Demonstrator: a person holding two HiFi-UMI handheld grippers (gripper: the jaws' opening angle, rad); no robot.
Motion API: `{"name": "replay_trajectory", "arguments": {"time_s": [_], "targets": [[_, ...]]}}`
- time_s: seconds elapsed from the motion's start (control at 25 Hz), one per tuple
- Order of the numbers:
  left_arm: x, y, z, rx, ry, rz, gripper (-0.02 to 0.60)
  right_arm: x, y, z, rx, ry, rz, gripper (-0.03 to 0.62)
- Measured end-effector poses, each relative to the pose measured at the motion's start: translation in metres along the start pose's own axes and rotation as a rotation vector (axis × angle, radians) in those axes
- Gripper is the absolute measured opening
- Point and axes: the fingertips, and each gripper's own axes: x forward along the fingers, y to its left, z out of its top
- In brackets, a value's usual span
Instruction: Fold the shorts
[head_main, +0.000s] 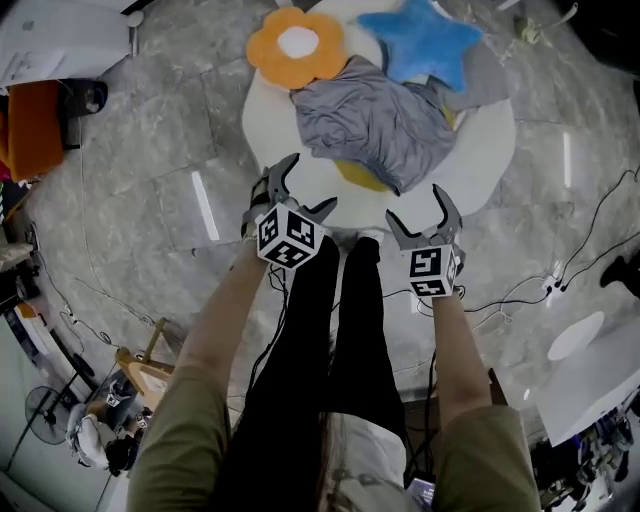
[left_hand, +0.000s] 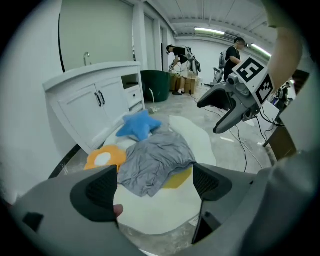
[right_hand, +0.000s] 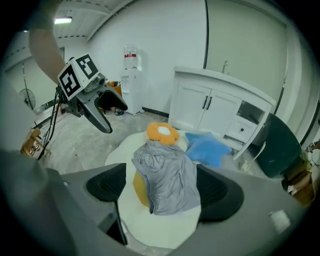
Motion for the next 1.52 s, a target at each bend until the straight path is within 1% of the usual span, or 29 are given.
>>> {"name": "replay_trajectory", "arguments": {"time_s": [0.16,0.28,0.44,0.52,0.6,0.68,0.76,0.96,1.04,1.12,1.2,1.24,1.28,1.36,1.48,1.52], "targets": [[0.077,-0.001,-0.042,0.014,0.071,-0.046,0.465,0.065,0.006,-0.064,-0.009,0.079,0.028,0.446],[0.127,-0.005,-0.076,0.061,0.136,-0.080,0.465,0.105,0.010,-0.108,-0.016,0.135,0.046,0.446],[0.173,-0.009,-0.116,0.121,0.206,-0.099,0.465,0.145,0.017,-0.158,-0.049,0.205,0.080,0.445],[0.191,-0.006,-0.129,0.150,0.226,-0.097,0.465,0.162,0.020,-0.177,-0.066,0.231,0.097,0.445],[0.207,-0.006,-0.136,0.163,0.239,-0.102,0.465,0.174,0.022,-0.194,-0.084,0.261,0.109,0.445],[0.221,-0.007,-0.138,0.176,0.245,-0.111,0.465,0.184,0.023,-0.209,-0.103,0.291,0.119,0.443],[0.232,-0.007,-0.139,0.205,0.257,-0.124,0.465,0.192,0.024,-0.218,-0.115,0.312,0.127,0.442],[0.252,-0.011,-0.146,0.355,0.317,-0.158,0.463,0.201,0.023,-0.231,-0.152,0.348,0.145,0.430],[0.256,-0.012,-0.151,0.392,0.344,-0.170,0.460,0.202,0.021,-0.235,-0.182,0.359,0.153,0.422],[0.259,-0.014,-0.155,0.392,0.365,-0.183,0.450,0.202,0.019,-0.238,-0.218,0.369,0.158,0.360],[0.259,-0.015,-0.158,0.368,0.380,-0.195,0.427,0.201,0.018,-0.241,-0.244,0.378,0.156,0.327],[0.259,-0.016,-0.159,0.361,0.385,-0.200,0.411,0.201,0.016,-0.242,-0.253,0.381,0.150,0.283],[0.258,-0.018,-0.158,0.359,0.387,-0.206,0.390,0.200,0.014,-0.244,-0.261,0.386,0.143,0.256],[0.255,-0.022,-0.157,0.363,0.378,-0.211,0.316,0.196,0.011,-0.247,-0.282,0.396,0.127,0.252],[0.247,-0.022,-0.159,0.390,0.358,-0.191,0.198,0.189,0.007,-0.246,-0.332,0.397,0.085,0.171],[0.244,-0.021,-0.160,0.397,0.356,-0.181,0.145,0.187,0.006,-0.245,-0.344,0.393,0.072,0.125]]}}
